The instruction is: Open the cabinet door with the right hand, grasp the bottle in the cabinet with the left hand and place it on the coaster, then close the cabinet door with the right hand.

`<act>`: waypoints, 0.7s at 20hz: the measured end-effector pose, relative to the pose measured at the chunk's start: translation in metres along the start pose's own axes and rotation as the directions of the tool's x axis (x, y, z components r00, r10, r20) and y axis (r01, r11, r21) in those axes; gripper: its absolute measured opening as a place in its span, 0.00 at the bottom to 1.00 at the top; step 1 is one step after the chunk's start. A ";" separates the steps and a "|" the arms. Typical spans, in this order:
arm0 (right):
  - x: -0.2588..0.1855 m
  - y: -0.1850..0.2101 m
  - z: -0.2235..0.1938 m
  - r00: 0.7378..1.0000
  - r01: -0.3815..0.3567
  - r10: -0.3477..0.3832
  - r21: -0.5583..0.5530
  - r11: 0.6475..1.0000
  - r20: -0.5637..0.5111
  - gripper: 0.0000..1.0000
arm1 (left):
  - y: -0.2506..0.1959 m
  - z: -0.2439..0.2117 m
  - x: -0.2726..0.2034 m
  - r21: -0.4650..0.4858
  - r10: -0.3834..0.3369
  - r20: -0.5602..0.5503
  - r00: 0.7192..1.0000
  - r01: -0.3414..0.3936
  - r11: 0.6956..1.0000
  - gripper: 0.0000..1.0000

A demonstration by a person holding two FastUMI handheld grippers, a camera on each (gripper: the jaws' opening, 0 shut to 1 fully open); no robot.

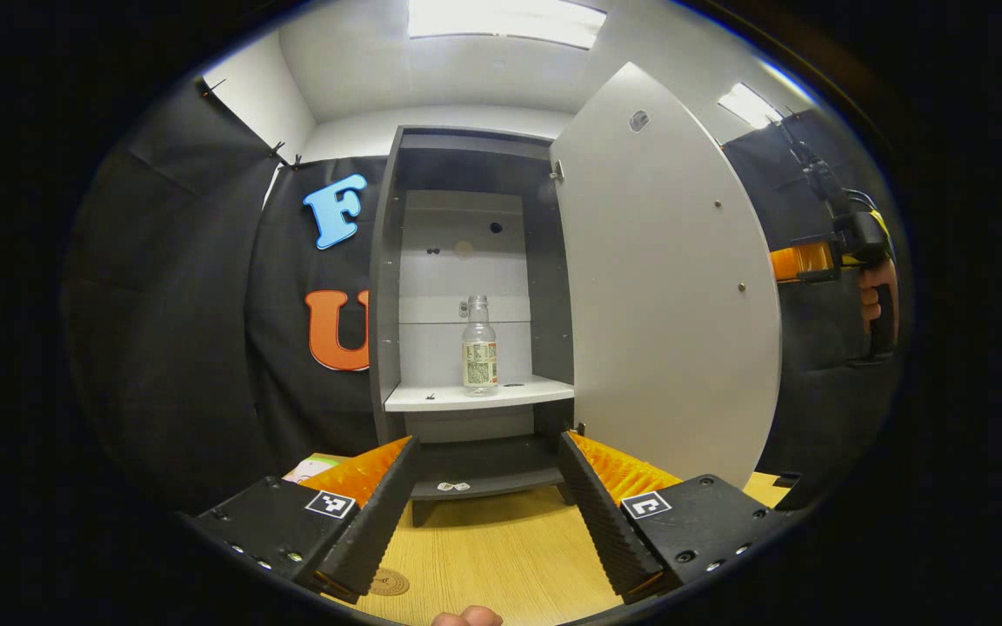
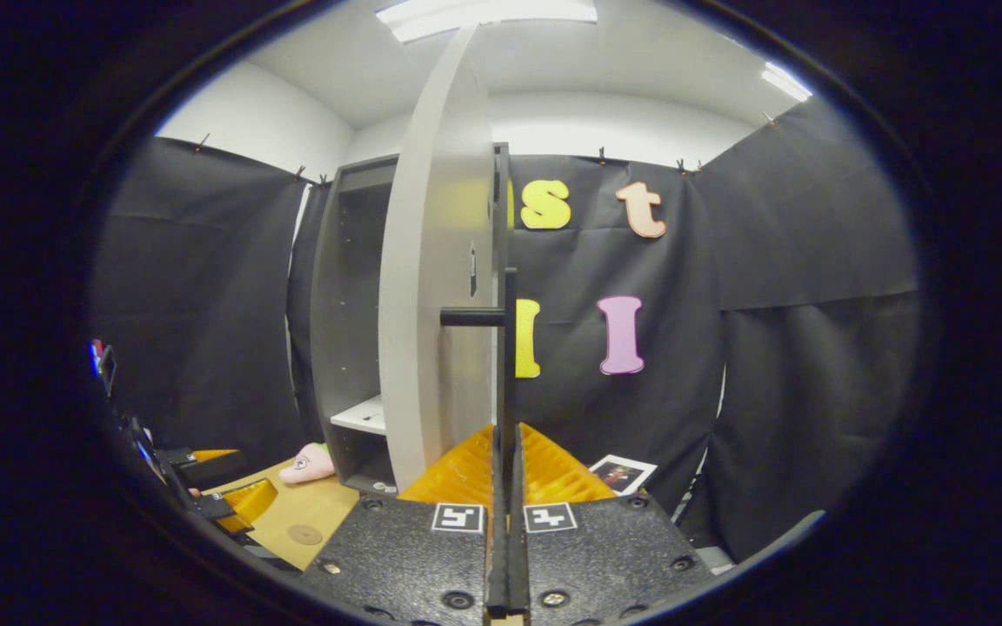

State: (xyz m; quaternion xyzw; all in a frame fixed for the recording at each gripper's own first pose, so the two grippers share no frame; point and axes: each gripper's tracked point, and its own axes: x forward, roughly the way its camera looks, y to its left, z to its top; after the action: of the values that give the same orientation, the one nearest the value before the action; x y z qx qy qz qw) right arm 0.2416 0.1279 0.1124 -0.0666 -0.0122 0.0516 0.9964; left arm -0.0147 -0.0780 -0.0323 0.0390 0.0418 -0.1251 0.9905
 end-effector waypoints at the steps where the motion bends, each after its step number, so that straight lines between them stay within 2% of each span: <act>1: 0.001 -0.002 0.000 1.000 0.011 -0.011 -0.023 1.000 0.003 0.04 | -0.001 0.001 -0.001 0.001 0.000 0.000 1.000 0.000 1.000 0.95; 6: -0.006 -0.001 -0.001 1.000 -0.030 0.029 0.026 0.999 0.007 0.04 | -0.003 -0.001 -0.001 0.002 0.011 -0.002 1.000 -0.011 1.000 0.95; 10: -0.030 -0.005 -0.007 1.000 -0.017 0.017 0.013 1.000 -0.015 0.04 | -0.001 -0.002 -0.002 0.003 0.037 -0.003 0.999 -0.037 0.999 0.95; 14: -0.037 -0.022 -0.025 0.998 0.036 -0.037 -0.023 0.999 -0.043 0.04 | -0.001 -0.002 0.000 -0.002 0.044 -0.005 0.999 -0.044 0.999 0.95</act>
State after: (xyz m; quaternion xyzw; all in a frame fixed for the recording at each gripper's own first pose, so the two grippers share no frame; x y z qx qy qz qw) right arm 0.2078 0.0993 0.0899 -0.0785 0.0077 0.0320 0.9964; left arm -0.0151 -0.0785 -0.0341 0.0389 0.0434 -0.1034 0.9929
